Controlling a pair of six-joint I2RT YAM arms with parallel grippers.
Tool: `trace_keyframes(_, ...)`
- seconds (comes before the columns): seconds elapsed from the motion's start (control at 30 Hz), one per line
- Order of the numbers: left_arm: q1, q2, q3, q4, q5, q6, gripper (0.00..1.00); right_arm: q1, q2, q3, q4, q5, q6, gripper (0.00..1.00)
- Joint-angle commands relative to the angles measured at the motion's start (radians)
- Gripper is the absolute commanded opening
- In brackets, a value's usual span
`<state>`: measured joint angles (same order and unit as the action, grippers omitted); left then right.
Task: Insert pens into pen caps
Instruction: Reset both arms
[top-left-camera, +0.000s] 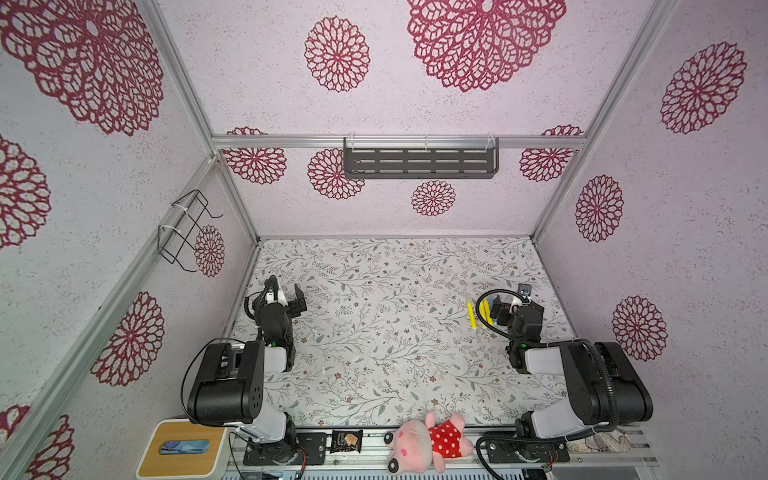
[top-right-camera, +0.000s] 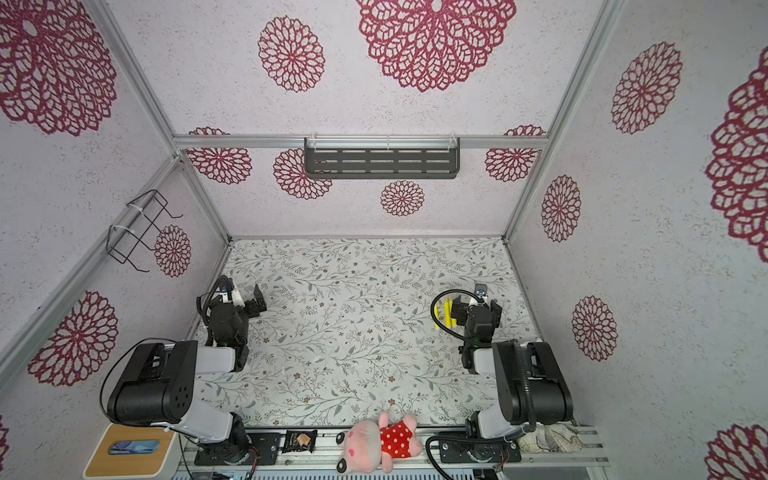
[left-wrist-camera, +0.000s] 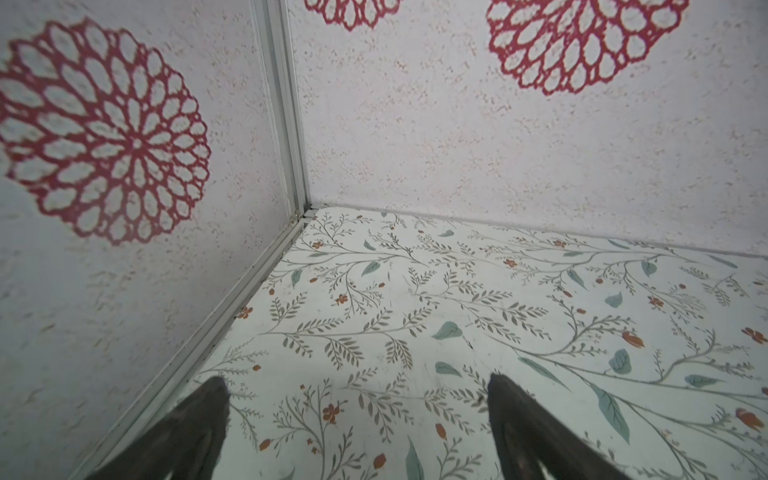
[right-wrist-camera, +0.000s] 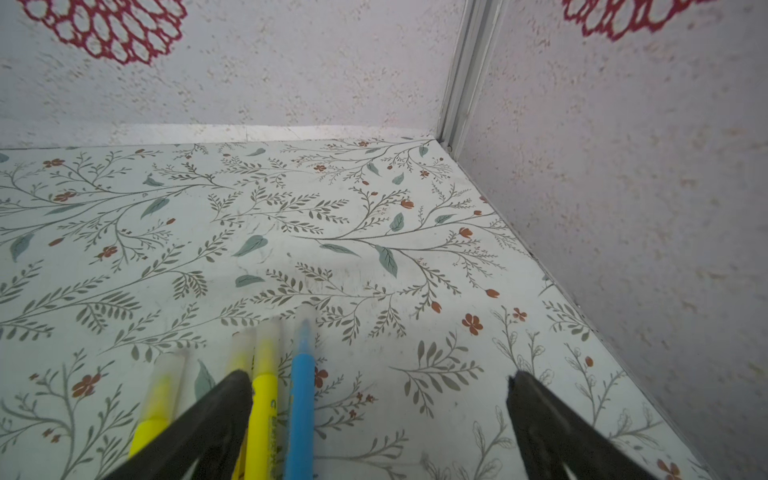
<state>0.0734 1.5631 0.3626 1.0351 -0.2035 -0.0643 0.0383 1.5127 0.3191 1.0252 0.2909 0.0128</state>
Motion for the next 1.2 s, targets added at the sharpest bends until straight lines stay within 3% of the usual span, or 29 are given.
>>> trace_keyframes(0.0, -0.001, -0.014, -0.075, 0.084, 0.058, 0.005, 0.99, 0.0, 0.023, -0.08, 0.21, 0.053, 0.042, 0.99)
trace_keyframes(0.17, -0.006, 0.046, -0.196, 0.382, 0.014, -0.003, 0.99, 0.006, 0.015, -0.113, 0.253, 0.084, 0.051, 0.99)
trace_keyframes(0.33, -0.014, 0.023, -0.227, 0.387, 0.026, -0.003, 0.99, 0.009, 0.019, -0.114, 0.263, 0.09, 0.045, 0.99)
trace_keyframes(0.4, -0.017, 0.034, -0.211, 0.386, -0.018, -0.001, 0.99, 0.014, 0.026, -0.115, 0.278, 0.086, 0.034, 0.99)
trace_keyframes(0.5, 0.001, 0.05, -0.167, 0.356, -0.027, -0.02, 0.99, 0.024, 0.028, -0.1, 0.252, 0.086, 0.019, 0.99)
trace_keyframes(0.67, 0.044, -0.021, -0.063, 0.053, 0.038, -0.061, 0.99, 0.034, 0.03, -0.084, 0.227, 0.108, 0.018, 0.99)
trace_keyframes(0.73, 0.04, -0.013, -0.121, 0.163, 0.055, -0.058, 0.99, 0.033, 0.03, -0.086, 0.23, 0.11, 0.018, 0.99)
trace_keyframes(0.8, 0.017, 0.024, -0.228, 0.384, 0.033, -0.041, 0.99, 0.035, 0.029, -0.097, 0.252, 0.115, 0.016, 0.99)
trace_keyframes(0.93, 0.007, 0.032, -0.127, 0.26, 0.002, -0.015, 0.99, 0.037, 0.029, -0.109, 0.273, 0.122, 0.016, 0.99)
trace_keyframes(1.03, 0.025, -0.029, 0.076, -0.227, 0.042, -0.046, 0.99, 0.038, 0.031, -0.11, 0.279, 0.122, 0.015, 0.99)
trace_keyframes(1.1, 0.071, 0.001, 0.065, -0.155, 0.083, -0.075, 0.99, 0.038, 0.03, -0.111, 0.277, 0.123, 0.015, 0.99)
trace_keyframes(1.17, 0.066, -0.01, 0.077, -0.201, 0.093, -0.08, 0.99, 0.04, 0.029, -0.112, 0.279, 0.123, 0.015, 0.99)
